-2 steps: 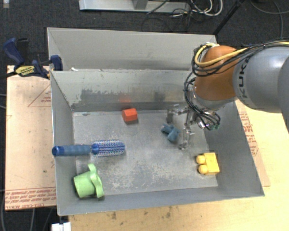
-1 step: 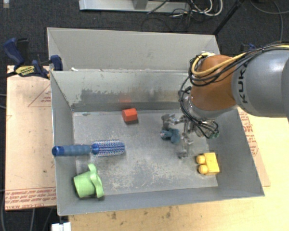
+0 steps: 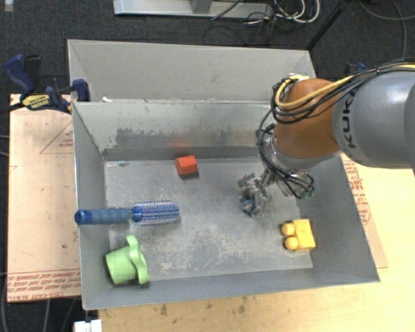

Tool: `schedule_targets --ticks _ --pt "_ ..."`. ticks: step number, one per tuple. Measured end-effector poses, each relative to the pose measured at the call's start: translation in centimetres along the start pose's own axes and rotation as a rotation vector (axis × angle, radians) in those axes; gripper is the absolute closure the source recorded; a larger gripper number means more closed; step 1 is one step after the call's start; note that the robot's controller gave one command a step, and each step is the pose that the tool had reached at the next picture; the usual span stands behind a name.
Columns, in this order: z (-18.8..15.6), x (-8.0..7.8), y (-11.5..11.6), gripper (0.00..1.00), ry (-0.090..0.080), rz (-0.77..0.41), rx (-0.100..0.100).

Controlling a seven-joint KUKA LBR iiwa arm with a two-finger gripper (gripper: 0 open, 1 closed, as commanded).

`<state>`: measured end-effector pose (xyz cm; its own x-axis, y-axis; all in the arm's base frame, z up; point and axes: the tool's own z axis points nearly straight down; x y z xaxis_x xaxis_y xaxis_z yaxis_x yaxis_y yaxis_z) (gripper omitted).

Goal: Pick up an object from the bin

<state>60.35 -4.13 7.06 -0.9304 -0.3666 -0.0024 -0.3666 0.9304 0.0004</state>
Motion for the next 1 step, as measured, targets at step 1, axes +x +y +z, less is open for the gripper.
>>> schedule_targets --ticks 1 --pt "-13.2 -1.76 1.08 1.0 -0.01 0.04 0.004"
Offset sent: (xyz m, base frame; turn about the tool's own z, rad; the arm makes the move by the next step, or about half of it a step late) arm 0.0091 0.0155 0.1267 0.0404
